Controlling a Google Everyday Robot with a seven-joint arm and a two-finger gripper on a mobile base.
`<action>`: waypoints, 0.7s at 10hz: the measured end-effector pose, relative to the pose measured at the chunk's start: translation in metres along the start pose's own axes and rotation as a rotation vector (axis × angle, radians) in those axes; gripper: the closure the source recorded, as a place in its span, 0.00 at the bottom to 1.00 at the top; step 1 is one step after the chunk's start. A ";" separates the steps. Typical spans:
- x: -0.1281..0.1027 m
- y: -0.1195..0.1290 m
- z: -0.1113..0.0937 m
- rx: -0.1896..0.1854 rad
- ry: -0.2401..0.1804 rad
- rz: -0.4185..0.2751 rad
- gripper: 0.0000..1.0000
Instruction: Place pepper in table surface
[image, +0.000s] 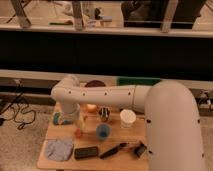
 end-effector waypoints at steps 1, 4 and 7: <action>0.002 0.004 0.004 -0.004 -0.006 -0.001 0.20; 0.005 0.009 0.014 0.011 -0.006 -0.030 0.20; 0.009 0.010 0.022 0.062 -0.014 -0.075 0.20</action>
